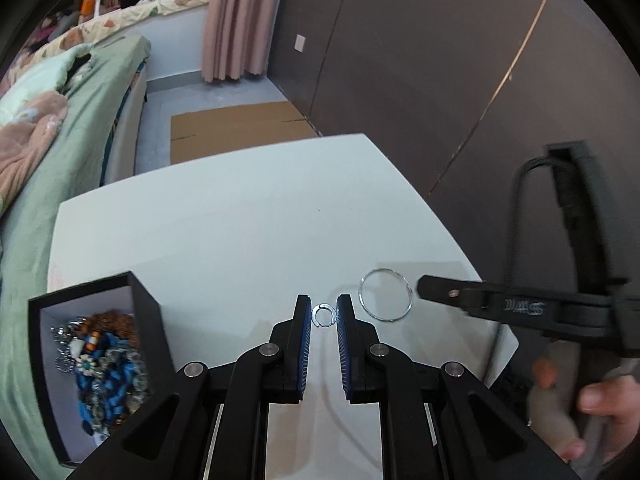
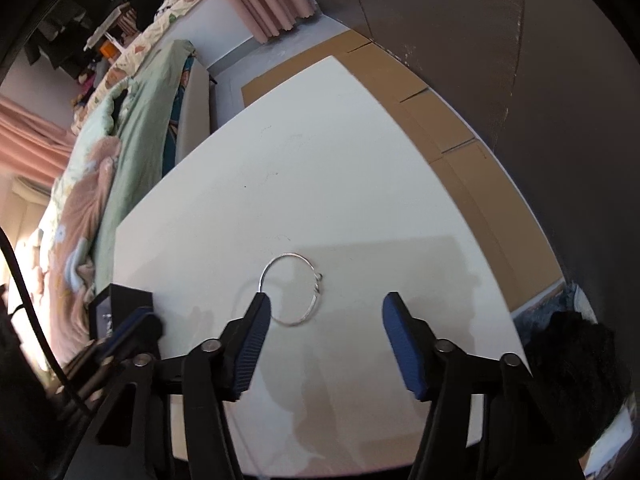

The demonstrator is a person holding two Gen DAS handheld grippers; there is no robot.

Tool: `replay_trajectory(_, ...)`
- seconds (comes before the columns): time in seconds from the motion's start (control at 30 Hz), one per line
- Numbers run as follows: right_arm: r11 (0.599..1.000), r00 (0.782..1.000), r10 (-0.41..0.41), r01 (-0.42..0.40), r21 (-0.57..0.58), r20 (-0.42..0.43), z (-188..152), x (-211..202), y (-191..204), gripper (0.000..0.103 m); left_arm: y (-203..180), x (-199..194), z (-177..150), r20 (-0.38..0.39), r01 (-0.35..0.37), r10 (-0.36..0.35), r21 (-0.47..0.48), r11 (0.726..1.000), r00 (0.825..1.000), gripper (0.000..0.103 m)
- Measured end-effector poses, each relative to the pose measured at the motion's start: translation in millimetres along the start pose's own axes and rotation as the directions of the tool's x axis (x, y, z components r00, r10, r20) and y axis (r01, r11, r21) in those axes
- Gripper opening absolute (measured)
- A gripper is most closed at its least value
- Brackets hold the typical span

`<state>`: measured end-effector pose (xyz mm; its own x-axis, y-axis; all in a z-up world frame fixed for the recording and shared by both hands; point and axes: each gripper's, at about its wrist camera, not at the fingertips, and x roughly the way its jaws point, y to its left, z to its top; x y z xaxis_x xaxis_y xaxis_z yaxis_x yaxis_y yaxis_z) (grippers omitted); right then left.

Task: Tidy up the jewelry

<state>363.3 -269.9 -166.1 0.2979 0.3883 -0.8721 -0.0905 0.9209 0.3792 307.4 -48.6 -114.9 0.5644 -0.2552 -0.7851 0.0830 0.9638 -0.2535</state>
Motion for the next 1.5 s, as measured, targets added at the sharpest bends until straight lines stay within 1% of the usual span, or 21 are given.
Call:
replay_trajectory(0.13,0.998,0.999,-0.049,0.048,-0.031,-0.017,3,16,11,0.042,10,-12,-3,0.016,0.005,-0.004,-0.016,1.000,1.000,0.013)
replay_trajectory(0.2,0.994,0.996,-0.090,0.089,-0.055,-0.010,4,21,17,0.040,17,-18,-3,0.025,0.006,-0.006,-0.025,1.000,1.000,0.013)
replay_trajectory(0.3,0.980,0.986,-0.167,0.169,-0.107,0.026,4,24,29,0.039,26,-28,-3,0.040,0.007,-0.006,-0.038,0.999,0.999,0.013)
replay_trajectory(0.37,0.971,0.980,-0.195,0.198,-0.137,0.030,3,28,37,0.031,31,-37,-5,0.053,0.007,-0.004,-0.051,0.999,0.999,0.013)
replay_trajectory(0.4,0.960,0.973,-0.226,0.230,-0.157,0.044,2,30,42,0.029,35,-41,-5,0.059,0.006,-0.002,-0.056,0.998,0.998,0.013)
replay_trajectory(0.43,0.952,0.968,-0.246,0.251,-0.175,0.052,1,31,46,0.019,38,-45,-6,0.066,0.005,-0.001,-0.062,0.998,0.998,0.013)
replay_trajectory(0.47,0.937,0.957,-0.282,0.289,-0.198,0.064,-1,32,50,0.012,43,-50,-6,0.073,0.004,0.001,-0.069,0.998,0.997,0.013)
replay_trajectory(0.53,0.935,0.956,-0.285,0.292,-0.203,0.064,-3,31,53,0.006,53,-58,-4,0.088,0.004,0.003,-0.085,0.996,0.996,0.013)
replay_trajectory(0.6,0.947,0.965,-0.255,0.261,-0.187,0.057,-5,27,52,0.005,62,-67,-4,0.103,0.004,0.006,-0.101,0.995,0.995,0.013)
replay_trajectory(0.73,0.963,0.977,-0.183,0.200,-0.180,0.106,-9,7,61,0.004,79,-85,-4,0.129,0.004,0.013,-0.130,0.992,0.992,0.013)
replay_trajectory(0.8,0.973,0.983,-0.127,0.150,-0.176,0.135,-11,-4,67,0.004,87,-92,-5,0.138,0.007,0.013,-0.145,0.989,0.990,0.013)
replay_trajectory(0.93,0.984,0.988,-0.018,0.044,-0.170,0.151,-17,-21,77,0.004,101,-100,-8,0.141,-0.002,0.025,-0.166,0.986,0.990,0.013)
replay_trajectory(1.07,0.981,0.984,0.066,-0.034,-0.189,0.168,-20,-27,100,0.004,115,-108,-14,0.136,-0.023,0.048,-0.179,0.984,0.990,0.013)
replay_trajectory(1.2,0.973,0.976,0.120,-0.079,-0.215,0.182,-27,-33,120,0.004,126,-117,-19,0.137,-0.018,0.046,-0.201,0.979,0.990,0.013)
replay_trajectory(1.37,0.959,0.965,0.189,-0.143,-0.243,0.179,-36,-41,139,0.004,131,-126,-25,0.137,-0.011,0.042,-0.221,0.975,0.990,0.013)
replay_trajectory(1.5,0.945,0.956,0.237,-0.186,-0.269,0.174,-40,-43,157,0.004,132,-126,-29,0.117,-0.012,0.040,-0.225,0.974,0.992,0.014)
